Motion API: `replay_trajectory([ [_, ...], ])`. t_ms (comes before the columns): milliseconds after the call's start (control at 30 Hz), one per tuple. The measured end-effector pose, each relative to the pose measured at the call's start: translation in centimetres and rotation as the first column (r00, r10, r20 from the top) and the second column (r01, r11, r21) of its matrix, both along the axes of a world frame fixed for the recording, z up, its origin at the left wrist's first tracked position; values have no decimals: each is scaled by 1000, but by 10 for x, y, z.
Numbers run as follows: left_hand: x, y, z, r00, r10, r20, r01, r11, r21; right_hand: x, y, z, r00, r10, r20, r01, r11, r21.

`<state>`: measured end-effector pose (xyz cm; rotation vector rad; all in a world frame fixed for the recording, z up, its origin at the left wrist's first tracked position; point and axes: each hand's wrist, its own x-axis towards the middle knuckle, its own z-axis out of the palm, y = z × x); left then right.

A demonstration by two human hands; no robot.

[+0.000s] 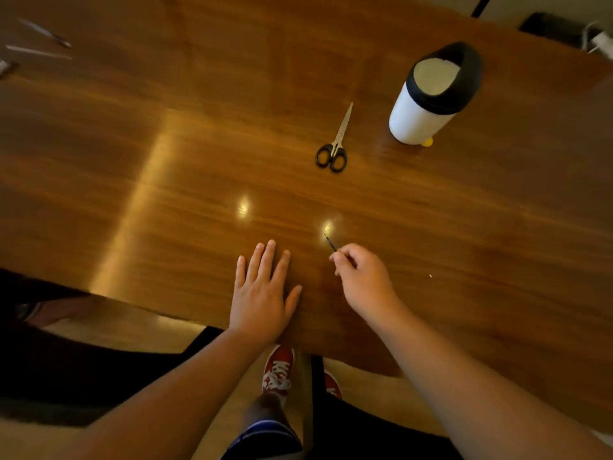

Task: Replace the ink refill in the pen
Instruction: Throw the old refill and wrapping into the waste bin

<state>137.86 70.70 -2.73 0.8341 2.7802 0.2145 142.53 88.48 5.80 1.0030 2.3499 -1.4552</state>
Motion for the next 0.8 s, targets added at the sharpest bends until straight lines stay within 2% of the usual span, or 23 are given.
replay_trajectory([
  [200,71,-43,20,997,-4,81,6,1000,-16,86,-1,33,979,90,183,-45,971,-233],
  [267,97,-57,29,990,15,143,-12,1000,-28,111,-2,43,967,137,214,-78,962,-260],
  [367,141,-82,40,940,156,302,-173,984,31,142,-10,52,945,228,234,-173,957,-234],
  [433,179,-104,42,820,321,474,-381,924,33,158,-21,55,923,294,250,-227,938,-262],
  [500,220,-129,34,667,474,575,-576,818,-6,166,-38,58,900,362,244,-296,917,-269],
  [600,283,-175,21,334,663,670,-852,517,-87,164,-74,63,869,468,162,-434,877,-208],
  [667,329,-209,15,143,720,679,-927,338,-163,159,-105,65,835,542,100,-518,833,-195],
  [800,425,-270,5,-148,736,661,-945,93,-315,146,-185,60,687,723,72,-697,685,-212],
])
